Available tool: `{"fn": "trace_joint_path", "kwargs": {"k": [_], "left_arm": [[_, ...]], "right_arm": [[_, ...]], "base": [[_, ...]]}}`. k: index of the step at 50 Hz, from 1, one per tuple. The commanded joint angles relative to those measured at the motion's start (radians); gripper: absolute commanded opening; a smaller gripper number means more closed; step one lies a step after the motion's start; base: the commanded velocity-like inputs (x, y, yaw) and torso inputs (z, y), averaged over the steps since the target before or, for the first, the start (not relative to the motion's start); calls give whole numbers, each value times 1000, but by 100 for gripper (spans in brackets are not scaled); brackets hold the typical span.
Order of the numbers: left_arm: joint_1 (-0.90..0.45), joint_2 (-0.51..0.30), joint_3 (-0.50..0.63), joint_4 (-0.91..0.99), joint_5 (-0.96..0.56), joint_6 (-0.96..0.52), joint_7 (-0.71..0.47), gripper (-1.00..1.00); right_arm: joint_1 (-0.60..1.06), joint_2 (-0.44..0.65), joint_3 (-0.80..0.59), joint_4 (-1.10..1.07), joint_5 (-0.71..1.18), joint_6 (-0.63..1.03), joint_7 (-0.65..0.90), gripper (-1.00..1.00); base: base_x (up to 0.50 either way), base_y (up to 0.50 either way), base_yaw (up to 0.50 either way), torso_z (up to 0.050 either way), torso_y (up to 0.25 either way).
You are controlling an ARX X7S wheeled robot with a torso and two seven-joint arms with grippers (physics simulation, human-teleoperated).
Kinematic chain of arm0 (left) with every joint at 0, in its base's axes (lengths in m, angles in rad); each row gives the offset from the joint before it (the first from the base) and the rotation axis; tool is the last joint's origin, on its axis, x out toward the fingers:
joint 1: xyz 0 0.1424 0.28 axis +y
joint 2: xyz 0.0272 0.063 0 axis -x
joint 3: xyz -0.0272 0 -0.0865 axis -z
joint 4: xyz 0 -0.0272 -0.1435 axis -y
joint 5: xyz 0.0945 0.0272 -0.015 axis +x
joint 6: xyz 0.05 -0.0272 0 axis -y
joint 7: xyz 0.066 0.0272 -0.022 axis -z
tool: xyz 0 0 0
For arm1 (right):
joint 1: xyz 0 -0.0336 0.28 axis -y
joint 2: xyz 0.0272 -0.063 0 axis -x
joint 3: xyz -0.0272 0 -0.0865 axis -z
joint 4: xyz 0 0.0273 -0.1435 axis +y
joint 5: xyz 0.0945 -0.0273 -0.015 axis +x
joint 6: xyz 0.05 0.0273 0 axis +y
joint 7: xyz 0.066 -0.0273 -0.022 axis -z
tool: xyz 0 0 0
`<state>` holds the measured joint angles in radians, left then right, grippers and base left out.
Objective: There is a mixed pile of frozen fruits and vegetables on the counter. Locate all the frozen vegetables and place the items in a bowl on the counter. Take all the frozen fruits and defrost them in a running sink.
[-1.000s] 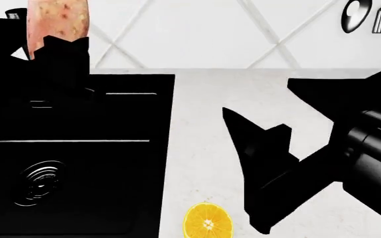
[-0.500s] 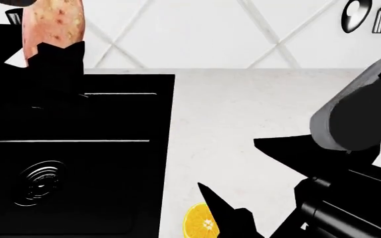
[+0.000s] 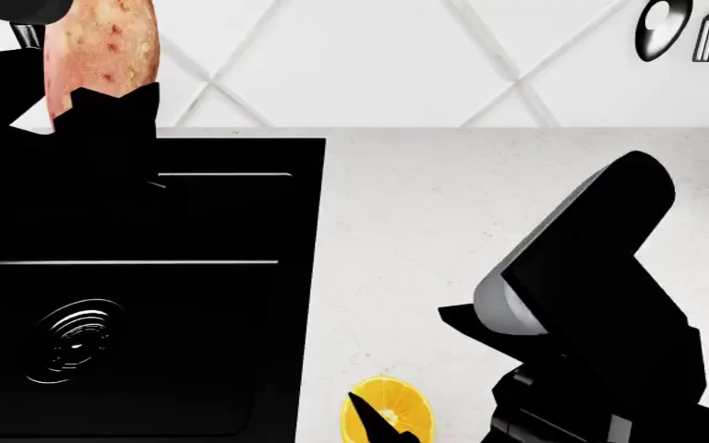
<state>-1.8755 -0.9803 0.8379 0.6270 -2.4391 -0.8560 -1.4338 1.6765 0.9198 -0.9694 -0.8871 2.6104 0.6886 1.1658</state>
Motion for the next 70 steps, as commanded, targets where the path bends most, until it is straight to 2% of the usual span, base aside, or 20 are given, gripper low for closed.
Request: {"fn": "trace_joint_path", "kwargs": {"k": [1, 20, 42, 70], "left_arm": [[-1, -4, 2, 6, 7, 22, 2, -100], [14, -2, 20, 21, 24, 41, 4, -100], [40, -26, 26, 31, 51, 42, 31, -100], [18, -17, 44, 25, 44, 43, 23, -100]], "right_arm": [[-32, -12, -35, -3, -21, 22, 2, 100], [-106, 15, -64, -11, -70, 51, -27, 100], [-244, -30, -116, 46, -246, 88, -87, 100], [-310, -46, -146, 54, -289, 94, -116, 100]], "base": [[0, 0, 0, 0, 0], [0, 0, 0, 0, 1], [0, 0, 0, 0, 0], [0, 0, 0, 0, 0]]}}
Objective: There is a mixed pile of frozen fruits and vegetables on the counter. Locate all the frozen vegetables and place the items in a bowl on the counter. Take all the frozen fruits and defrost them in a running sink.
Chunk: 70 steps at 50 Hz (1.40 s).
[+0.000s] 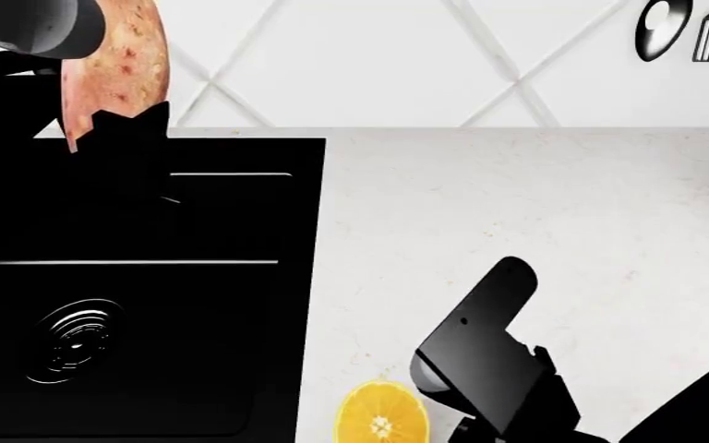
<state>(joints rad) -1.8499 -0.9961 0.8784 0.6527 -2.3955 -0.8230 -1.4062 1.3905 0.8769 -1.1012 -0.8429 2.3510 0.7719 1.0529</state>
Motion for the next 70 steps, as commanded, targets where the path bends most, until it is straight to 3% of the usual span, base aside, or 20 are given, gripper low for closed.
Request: {"fn": "trace_joint_path", "kwargs": {"k": [1, 25, 26, 43, 52, 70], "left_arm": [[-8, -2, 4, 0, 1, 10, -4, -100], [-17, -10, 13, 6, -1, 14, -4, -100], [-17, -11, 13, 6, -1, 14, -4, -100], [-20, -21, 21, 9, 2, 10, -1, -100], [-30, -36, 17, 7, -5, 6, 3, -100], [-45, -74, 6, 42, -33, 13, -1, -100]], "right_arm": [[-28, -2, -15, 11, -34, 12, -5, 100], [-72, -16, -37, 26, -131, 55, -35, 100], [-73, -15, -34, 26, -137, 55, -38, -100], [5, -14, 57, -7, -230, 59, -55, -100], [177, 14, 170, -38, -121, 11, -30, -100], [374, 42, 230, 6, -102, -3, 135, -100]], "base": [[0, 0, 0, 0, 0], [0, 0, 0, 0, 0], [0, 0, 0, 0, 0], [0, 0, 0, 0, 0], [0, 0, 0, 0, 0], [0, 0, 0, 0, 0]]}}
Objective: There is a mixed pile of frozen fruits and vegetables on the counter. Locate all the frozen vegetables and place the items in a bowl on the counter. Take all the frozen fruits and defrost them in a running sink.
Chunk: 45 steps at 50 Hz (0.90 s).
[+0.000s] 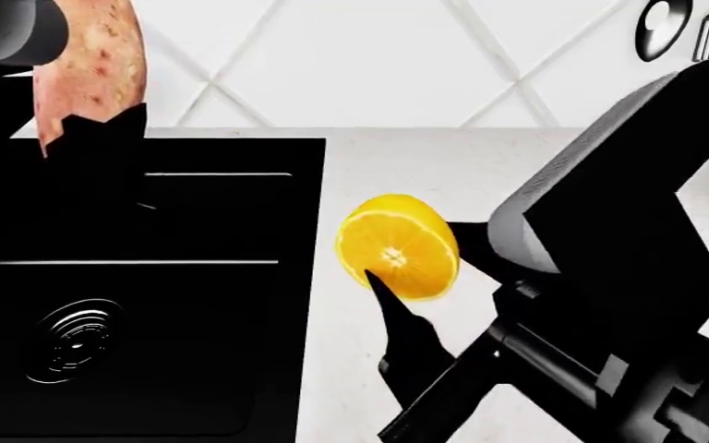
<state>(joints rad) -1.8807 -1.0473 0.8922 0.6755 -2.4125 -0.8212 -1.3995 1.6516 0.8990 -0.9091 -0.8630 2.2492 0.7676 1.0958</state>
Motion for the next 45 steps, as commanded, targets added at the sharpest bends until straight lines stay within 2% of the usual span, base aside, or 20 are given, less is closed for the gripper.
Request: {"fn": "trace_joint_path", "kwargs": {"k": [1, 14, 23, 35, 45], "left_arm": [[-15, -25, -8, 21, -17, 11, -8, -100], [-5, -65, -12, 46, -14, 14, -1, -100], [1, -98, -21, 56, -5, 15, 15, -100], [2, -131, -32, 66, -8, 20, 27, -100], [7, -150, -37, 75, -10, 24, 35, -100]], "right_arm": [[119, 21, 36, 29, -10, 13, 96, -100], [136, 73, 7, 54, -14, 19, 204, -100], [283, 97, 26, 103, 23, 77, 274, -100], [289, 103, 32, 126, -11, 79, 272, -100], [292, 124, 33, 128, -12, 87, 269, -100]], "base": [[0, 0, 0, 0, 0], [0, 0, 0, 0, 0], [0, 0, 0, 0, 0], [0, 2, 0, 0, 0], [0, 445, 0, 0, 0]]}}
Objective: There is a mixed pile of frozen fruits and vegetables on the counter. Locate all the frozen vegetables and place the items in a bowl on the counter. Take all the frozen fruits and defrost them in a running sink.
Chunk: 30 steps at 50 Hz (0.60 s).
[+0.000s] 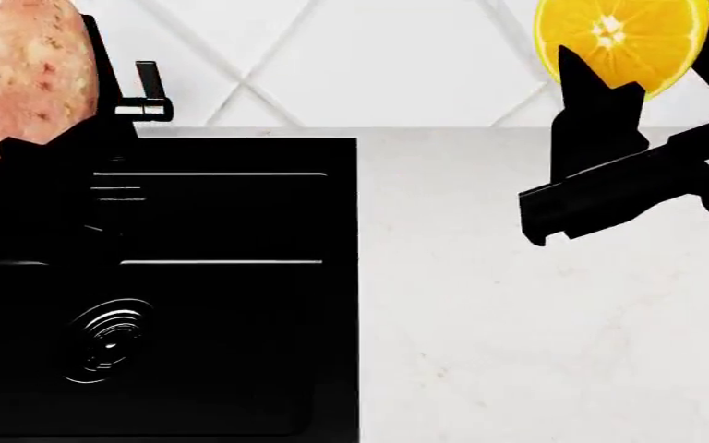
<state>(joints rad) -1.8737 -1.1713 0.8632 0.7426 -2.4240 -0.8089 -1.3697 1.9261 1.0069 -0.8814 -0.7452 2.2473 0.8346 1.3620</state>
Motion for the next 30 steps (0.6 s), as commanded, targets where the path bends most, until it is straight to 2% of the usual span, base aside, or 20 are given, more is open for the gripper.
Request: {"fn": "trace_joint_path", "kwargs": {"k": [1, 17, 20, 30], "left_arm": [[2, -28, -8, 9, 3, 13, 7, -100], [8, -43, -11, 18, -1, 16, 12, -100], [4, -40, -11, 17, -4, 14, 11, -100], [-7, -48, -15, 17, -18, 8, 7, -100]], "right_arm": [[17, 17, 4, 10, -10, 20, 3, -100], [5, 25, 1, 4, -26, 23, -9, -100], [-2, 26, 1, 0, -34, 24, -14, -100], [-32, 33, 8, -13, -68, 7, -31, -100]], "base": [[0, 500, 0, 0, 0], [0, 490, 0, 0, 0], [0, 271, 0, 0, 3], [0, 5, 0, 0, 0]]}}
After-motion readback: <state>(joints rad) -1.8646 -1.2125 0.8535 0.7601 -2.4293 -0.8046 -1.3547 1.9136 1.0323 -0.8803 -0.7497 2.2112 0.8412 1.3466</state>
